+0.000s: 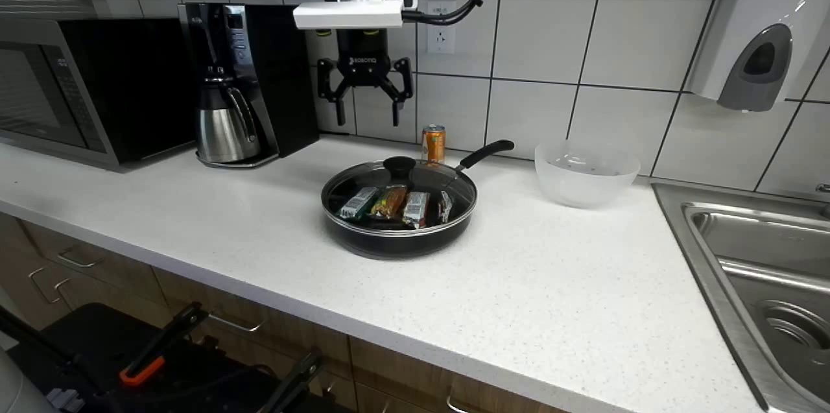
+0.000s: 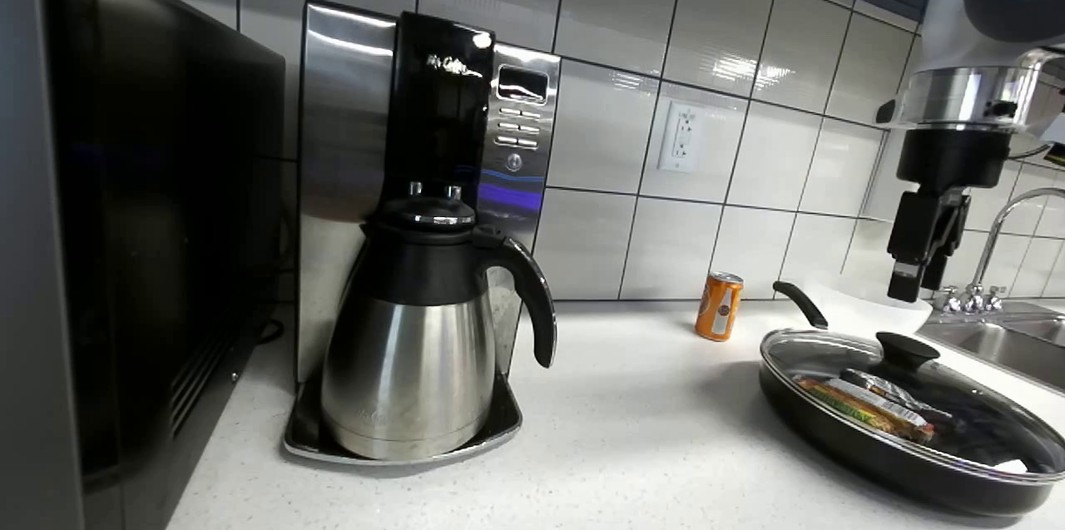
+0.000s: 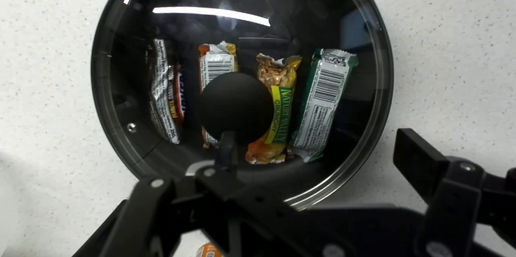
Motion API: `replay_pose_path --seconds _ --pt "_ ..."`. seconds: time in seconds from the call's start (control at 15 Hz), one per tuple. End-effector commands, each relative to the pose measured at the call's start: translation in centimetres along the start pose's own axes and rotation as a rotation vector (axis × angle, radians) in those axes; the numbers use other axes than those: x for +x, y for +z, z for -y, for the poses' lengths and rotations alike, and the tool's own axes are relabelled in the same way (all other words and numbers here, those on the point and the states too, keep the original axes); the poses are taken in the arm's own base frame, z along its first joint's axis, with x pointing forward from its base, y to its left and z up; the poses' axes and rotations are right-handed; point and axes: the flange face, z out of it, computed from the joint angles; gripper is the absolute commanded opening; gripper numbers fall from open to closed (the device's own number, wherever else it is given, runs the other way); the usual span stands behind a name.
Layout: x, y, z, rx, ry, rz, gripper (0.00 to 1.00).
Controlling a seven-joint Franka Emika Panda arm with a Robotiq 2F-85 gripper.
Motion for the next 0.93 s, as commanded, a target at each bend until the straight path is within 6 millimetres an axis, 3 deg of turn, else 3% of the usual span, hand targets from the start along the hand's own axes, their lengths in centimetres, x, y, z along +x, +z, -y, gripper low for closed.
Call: replay_pose_path --seconds 0.0,0.47,0.53,0.87 --pt "-2.0 -0.9 2.8 -0.017 0.047 -0.036 1.0" --pt "-3.0 -1.7 6.6 -0.036 0.111 -0.074 1.0" --pt "-2.1 -1.1 5.4 -0.014 0.086 -0.045 1.0" --pt "-2.5 -1.3 6.2 -0.018 0.095 -0.055 1.0"
